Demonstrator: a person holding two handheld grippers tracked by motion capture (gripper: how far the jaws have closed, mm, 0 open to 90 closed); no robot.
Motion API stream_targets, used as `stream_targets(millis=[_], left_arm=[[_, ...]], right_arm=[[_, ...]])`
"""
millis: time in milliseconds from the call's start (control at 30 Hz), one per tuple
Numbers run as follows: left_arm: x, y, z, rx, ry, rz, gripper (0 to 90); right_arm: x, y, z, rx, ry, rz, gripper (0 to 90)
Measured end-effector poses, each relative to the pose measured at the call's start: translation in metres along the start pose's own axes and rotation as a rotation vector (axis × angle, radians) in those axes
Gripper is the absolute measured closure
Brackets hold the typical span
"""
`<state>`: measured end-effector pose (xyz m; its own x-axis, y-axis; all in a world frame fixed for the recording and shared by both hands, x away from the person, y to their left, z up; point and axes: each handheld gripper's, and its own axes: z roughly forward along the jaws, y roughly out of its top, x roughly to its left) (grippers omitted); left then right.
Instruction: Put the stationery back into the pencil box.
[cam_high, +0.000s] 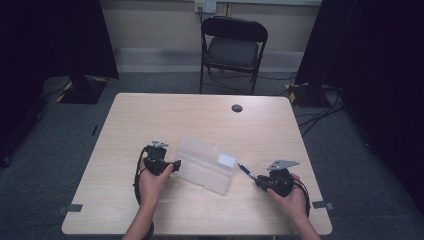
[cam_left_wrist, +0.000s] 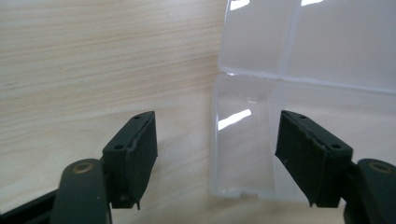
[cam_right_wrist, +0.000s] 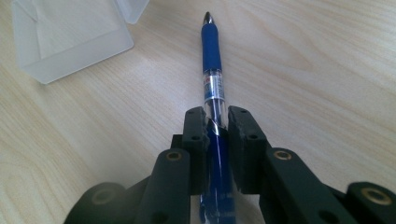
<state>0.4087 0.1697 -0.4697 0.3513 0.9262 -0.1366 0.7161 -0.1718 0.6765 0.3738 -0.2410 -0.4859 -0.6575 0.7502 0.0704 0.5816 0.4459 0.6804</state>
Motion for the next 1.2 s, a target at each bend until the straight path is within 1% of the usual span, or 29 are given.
stream_targets(millis=[33,67,100,133,167,200,233,267,300,333,367,400,433,467,500,533,600,633,667,700,733,767,800,833,867,933,967,1033,1200], left_arm=[[0.001,-0.002,-0.003,-0.005,-0.009,0.021,27.3],[0.002,-0.005,-0.009,-0.007,-0.014,0.032,23.7],[0.004,-0.008,-0.013,-0.008,-0.016,0.041,21.3],[0.004,-0.008,-0.013,-0.008,-0.016,0.041,20.7],[0.007,-0.019,-0.022,-0.010,-0.052,0.044,20.2],[0.009,-0.025,-0.025,0.001,-0.060,0.048,19.9],[0.011,-0.031,-0.028,0.021,-0.058,0.051,18.7],[0.011,-0.031,-0.028,0.021,-0.058,0.051,17.9],[0.014,-0.042,-0.031,0.032,-0.051,0.062,17.9],[0.014,-0.042,-0.031,0.032,-0.051,0.062,17.9],[0.018,-0.051,-0.034,0.034,-0.050,0.072,17.9],[0.018,-0.051,-0.034,0.034,-0.050,0.072,17.9],[0.021,-0.059,-0.036,0.041,-0.059,0.087,17.9],[0.021,-0.061,-0.037,0.039,-0.056,0.089,17.9],[0.022,-0.064,-0.039,0.040,-0.055,0.101,17.9],[0.022,-0.064,-0.039,0.040,-0.055,0.101,17.8],[0.024,-0.067,-0.040,0.025,-0.062,0.121,17.8],[0.025,-0.072,-0.041,0.008,-0.063,0.148,17.5],[0.025,-0.073,-0.042,0.006,-0.060,0.166,17.5],[0.025,-0.074,-0.042,0.006,-0.051,0.177,17.5],[0.025,-0.074,-0.042,0.006,-0.051,0.177,17.4],[0.025,-0.076,-0.042,0.004,-0.042,0.221,17.1],[0.025,-0.077,-0.041,-0.003,-0.040,0.240,16.1],[0.025,-0.079,-0.041,-0.013,-0.040,0.248,14.8],[0.025,-0.080,-0.040,-0.028,-0.049,0.242,14.5],[0.027,-0.081,-0.040,-0.038,-0.047,0.252,13.2],[0.028,-0.083,-0.039,-0.055,-0.053,0.246,12.4],[0.028,-0.083,-0.038,-0.054,-0.056,0.243,10.1],[0.029,-0.082,-0.038,-0.048,-0.058,0.248,9.2]], right_arm=[[0.001,0.000,0.000,-0.001,-0.001,0.001,77.2],[0.001,0.000,0.000,0.001,-0.004,-0.003,77.3],[0.002,0.000,0.000,0.005,-0.008,-0.002,77.3],[0.002,0.000,0.000,0.005,-0.008,-0.002,77.3],[0.002,0.000,0.000,0.003,-0.010,-0.014,77.3],[0.002,0.000,0.000,0.003,-0.009,-0.014,77.3],[0.002,0.000,0.000,0.003,-0.007,-0.010,77.3],[0.002,0.000,0.000,0.003,-0.007,-0.010,77.3],[0.002,-0.001,-0.001,0.003,-0.002,-0.004,77.3],[0.001,-0.001,-0.001,0.001,-0.002,-0.005,77.3],[0.002,-0.001,-0.002,0.003,-0.003,-0.006,77.3],[0.002,-0.001,-0.002,0.003,-0.003,-0.006,77.3],[0.003,-0.001,-0.002,0.011,-0.011,-0.013,77.3],[0.003,-0.002,-0.003,0.010,-0.011,-0.017,77.4],[0.003,-0.002,-0.003,0.013,-0.012,-0.017,77.4],[0.003,-0.002,-0.003,0.013,-0.012,-0.017,77.4],[0.003,-0.003,-0.004,0.012,-0.009,-0.011,77.4],[0.003,-0.003,-0.005,0.011,-0.011,-0.015,77.4],[0.003,-0.003,-0.005,0.010,-0.011,-0.014,77.4],[0.003,-0.003,-0.006,0.010,-0.014,-0.014,77.4],[0.003,-0.003,-0.006,0.010,-0.014,-0.014,77.4],[0.002,-0.003,-0.008,0.004,-0.016,-0.021,77.4],[0.003,-0.002,-0.009,0.008,-0.014,-0.009,77.4],[0.002,-0.002,-0.010,0.006,-0.014,-0.017,77.4],[0.002,-0.002,-0.011,0.004,-0.016,-0.016,77.4],[0.001,-0.002,-0.013,0.000,-0.017,-0.011,77.4],[0.000,-0.002,-0.014,-0.002,-0.018,-0.008,77.4],[-0.002,-0.002,-0.017,-0.005,-0.018,-0.006,77.4],[-0.002,-0.001,-0.023,-0.016,-0.011,-0.005,77.5]])
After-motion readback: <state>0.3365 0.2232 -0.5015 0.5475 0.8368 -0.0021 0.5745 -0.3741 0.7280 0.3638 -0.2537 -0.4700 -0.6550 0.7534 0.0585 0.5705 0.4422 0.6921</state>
